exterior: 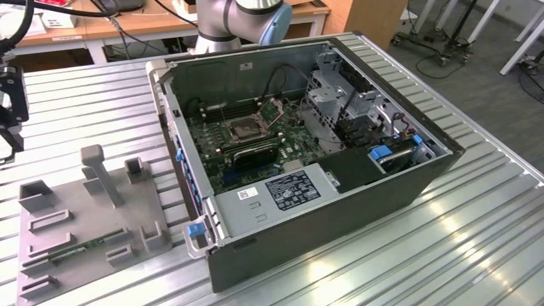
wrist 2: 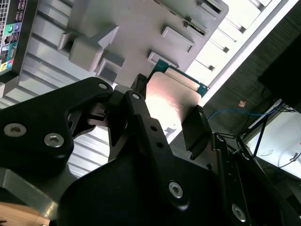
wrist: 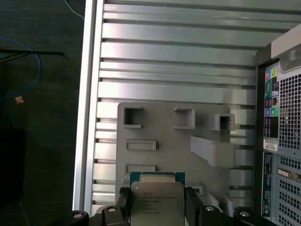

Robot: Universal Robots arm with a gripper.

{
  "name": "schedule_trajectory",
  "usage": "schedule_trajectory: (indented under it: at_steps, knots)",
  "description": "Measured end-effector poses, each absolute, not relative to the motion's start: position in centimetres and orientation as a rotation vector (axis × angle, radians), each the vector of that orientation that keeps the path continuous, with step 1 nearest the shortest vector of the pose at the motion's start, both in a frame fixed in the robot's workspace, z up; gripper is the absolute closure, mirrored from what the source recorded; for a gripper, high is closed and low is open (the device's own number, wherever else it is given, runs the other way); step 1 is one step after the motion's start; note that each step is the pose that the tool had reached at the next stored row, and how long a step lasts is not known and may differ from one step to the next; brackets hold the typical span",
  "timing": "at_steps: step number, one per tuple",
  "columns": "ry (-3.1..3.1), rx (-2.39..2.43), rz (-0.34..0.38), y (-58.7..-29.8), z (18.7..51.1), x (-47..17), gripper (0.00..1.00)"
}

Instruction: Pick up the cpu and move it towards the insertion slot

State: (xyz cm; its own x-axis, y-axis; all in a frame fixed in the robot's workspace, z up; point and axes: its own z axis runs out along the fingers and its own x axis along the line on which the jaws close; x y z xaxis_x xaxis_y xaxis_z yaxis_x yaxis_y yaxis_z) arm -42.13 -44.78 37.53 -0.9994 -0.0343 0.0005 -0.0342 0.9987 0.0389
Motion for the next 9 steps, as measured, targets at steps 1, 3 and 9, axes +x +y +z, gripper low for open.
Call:
schedule_trajectory:
  at_steps: [1,3,9]
  knots:
    - [-3.139,0.054,-0.061,-44.78,37.52,-42.02,0.45]
    - [-3.139,0.054,-0.061,-44.77,37.52,-41.83,0.45]
    - [-3.139,0.054,-0.061,-44.78,37.53,-41.23,0.45]
